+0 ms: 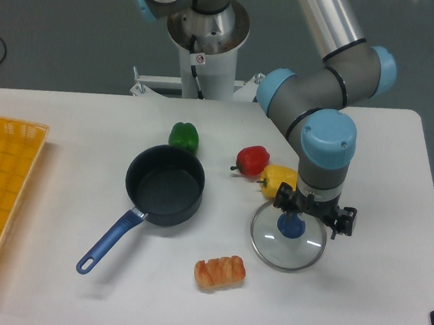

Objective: Pick up the yellow pepper

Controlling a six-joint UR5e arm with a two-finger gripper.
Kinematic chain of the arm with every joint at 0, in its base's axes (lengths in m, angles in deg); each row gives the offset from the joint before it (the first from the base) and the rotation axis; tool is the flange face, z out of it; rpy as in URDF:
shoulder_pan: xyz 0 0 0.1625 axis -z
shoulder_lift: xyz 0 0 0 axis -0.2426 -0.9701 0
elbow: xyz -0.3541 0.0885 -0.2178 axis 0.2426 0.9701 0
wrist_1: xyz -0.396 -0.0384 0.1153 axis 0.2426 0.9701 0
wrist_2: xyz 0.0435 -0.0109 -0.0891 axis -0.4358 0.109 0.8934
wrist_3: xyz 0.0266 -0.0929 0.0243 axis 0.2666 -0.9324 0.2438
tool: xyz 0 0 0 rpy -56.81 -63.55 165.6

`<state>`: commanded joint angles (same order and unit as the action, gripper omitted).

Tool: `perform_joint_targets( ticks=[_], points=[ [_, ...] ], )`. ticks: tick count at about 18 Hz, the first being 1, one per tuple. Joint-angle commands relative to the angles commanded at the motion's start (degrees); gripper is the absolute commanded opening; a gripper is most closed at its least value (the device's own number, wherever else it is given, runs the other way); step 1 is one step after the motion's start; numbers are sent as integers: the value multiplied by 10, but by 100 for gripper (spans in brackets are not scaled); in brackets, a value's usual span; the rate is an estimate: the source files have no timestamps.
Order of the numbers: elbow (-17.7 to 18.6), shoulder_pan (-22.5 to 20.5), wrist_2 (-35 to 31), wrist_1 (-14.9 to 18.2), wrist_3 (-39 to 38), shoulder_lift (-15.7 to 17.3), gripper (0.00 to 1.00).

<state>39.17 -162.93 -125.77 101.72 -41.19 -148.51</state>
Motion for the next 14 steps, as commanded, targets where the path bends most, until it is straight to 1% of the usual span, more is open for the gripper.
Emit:
perform_joint_targets(
  ticks=[2,3,5,7,8,10,12,14],
  points=[
    [10,18,-11,2,-12,2,100],
    [23,20,-18,4,-19,9,100],
    [73,15,-50,4,-2,36,100],
    [76,15,-83,7,81,40,100],
    [75,17,-83,9,115,40,100],
    [77,20,-81,16,154,41,100],
    [73,23,-81,30,196,41,100],
    [69,26,-81,40,252,40,100]
  ],
)
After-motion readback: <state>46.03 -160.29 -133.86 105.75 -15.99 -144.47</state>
